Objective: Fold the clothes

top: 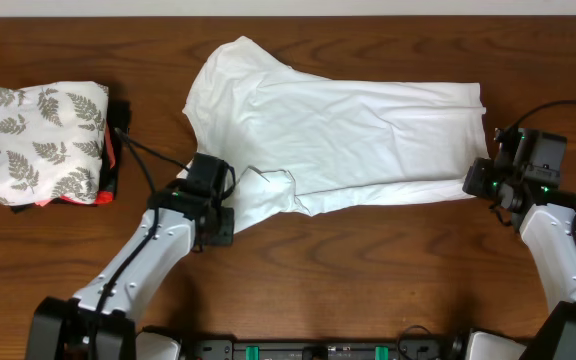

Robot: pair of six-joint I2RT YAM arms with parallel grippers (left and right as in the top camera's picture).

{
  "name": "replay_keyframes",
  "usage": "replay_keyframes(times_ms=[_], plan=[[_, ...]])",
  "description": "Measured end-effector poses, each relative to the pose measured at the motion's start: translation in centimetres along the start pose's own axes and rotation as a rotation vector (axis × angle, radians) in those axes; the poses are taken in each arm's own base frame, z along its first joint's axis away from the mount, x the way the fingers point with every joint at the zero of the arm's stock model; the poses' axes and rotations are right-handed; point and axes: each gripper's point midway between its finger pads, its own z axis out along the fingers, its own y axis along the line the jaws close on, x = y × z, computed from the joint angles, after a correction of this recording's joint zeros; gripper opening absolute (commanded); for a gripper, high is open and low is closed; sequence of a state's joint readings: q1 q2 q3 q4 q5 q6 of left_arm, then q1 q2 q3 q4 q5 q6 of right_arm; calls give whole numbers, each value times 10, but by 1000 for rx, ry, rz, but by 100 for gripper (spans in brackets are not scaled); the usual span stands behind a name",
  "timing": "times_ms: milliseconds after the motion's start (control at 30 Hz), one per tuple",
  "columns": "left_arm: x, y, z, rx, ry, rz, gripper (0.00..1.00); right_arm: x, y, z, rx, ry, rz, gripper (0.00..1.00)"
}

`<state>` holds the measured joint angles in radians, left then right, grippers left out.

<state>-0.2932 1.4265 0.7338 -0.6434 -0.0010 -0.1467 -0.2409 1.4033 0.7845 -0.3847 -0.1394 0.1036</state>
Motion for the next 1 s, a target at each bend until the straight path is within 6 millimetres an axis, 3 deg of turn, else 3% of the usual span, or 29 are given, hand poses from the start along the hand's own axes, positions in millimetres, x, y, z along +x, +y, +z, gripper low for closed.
replay_keyframes(times_ms=[267, 400, 600, 667, 767, 1000], plan=[[15, -8, 22, -18, 98, 39, 51, 0, 0, 0, 1, 0, 0, 1], [11, -8, 25, -18, 87, 38, 50, 1, 0, 0, 1, 3, 0, 1], [6, -9, 25, -17, 67, 33, 37, 2, 0, 0, 2, 7, 1, 1], [5, -9, 25, -15, 62, 31, 27, 2, 0, 0, 2, 8, 1, 1], [3, -10, 25, -14, 56, 33, 20, 2, 0, 0, 2, 7, 1, 1], [3, -10, 25, -14, 54, 33, 19, 2, 0, 0, 2, 8, 1, 1]])
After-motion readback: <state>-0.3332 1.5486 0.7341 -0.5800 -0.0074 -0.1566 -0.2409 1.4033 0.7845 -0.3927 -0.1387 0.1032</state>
